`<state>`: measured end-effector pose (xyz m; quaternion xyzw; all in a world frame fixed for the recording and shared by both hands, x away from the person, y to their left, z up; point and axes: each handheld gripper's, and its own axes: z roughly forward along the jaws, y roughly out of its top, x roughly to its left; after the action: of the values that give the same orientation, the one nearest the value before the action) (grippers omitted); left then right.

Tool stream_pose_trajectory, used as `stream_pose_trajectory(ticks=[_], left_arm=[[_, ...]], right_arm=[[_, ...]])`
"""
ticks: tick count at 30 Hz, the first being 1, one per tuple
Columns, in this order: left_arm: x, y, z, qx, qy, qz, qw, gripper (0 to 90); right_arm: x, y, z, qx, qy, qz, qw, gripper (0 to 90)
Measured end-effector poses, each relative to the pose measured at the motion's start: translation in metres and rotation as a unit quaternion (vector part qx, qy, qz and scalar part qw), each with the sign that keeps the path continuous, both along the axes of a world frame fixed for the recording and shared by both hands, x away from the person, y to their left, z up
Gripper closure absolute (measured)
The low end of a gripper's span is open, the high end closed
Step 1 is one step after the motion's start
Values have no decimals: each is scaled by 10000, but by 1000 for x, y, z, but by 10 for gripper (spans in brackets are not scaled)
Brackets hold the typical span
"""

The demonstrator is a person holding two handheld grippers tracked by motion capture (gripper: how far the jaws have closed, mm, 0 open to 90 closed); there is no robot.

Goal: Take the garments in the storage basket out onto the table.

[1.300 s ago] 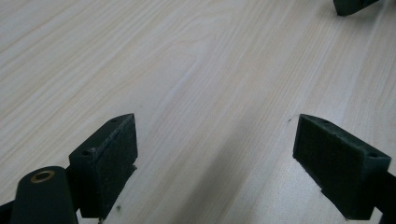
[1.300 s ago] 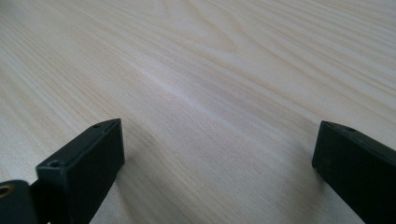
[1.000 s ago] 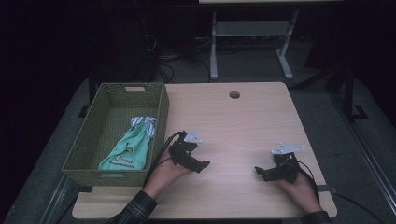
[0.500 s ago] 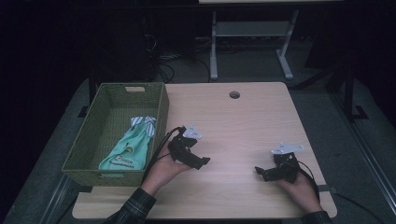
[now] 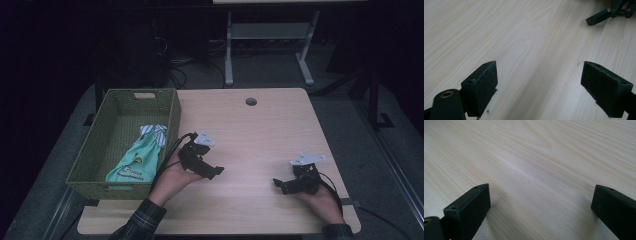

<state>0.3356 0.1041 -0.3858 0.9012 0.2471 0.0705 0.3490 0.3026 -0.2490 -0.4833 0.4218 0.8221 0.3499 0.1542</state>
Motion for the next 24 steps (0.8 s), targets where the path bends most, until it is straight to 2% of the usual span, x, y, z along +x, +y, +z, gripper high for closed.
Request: stream_pose_trajectory(ticks=[4, 9, 15, 17, 22, 24], left_arm=[[2, 1, 3, 1, 85, 13, 10000, 134], [4, 5, 10, 61, 86, -57, 9999, 135], [6, 14, 23, -28, 24, -66, 10000, 137], [6, 20, 30, -100, -55, -62, 9999, 136], [6, 29, 36, -191, -93, 26, 9998, 139], [7, 35, 40, -159, -152, 31, 9998, 139]], right_arm=[[0, 0, 0, 0, -2, 1, 10000, 20], [0, 0, 0, 1, 0, -10, 10000, 21], [0, 0, 0, -6, 8, -18, 10000, 23], [0, 0, 0, -6, 8, -19, 10000, 23], [0, 0, 0, -12, -15, -3, 10000, 23], [0, 0, 0, -10, -12, -3, 10000, 23]])
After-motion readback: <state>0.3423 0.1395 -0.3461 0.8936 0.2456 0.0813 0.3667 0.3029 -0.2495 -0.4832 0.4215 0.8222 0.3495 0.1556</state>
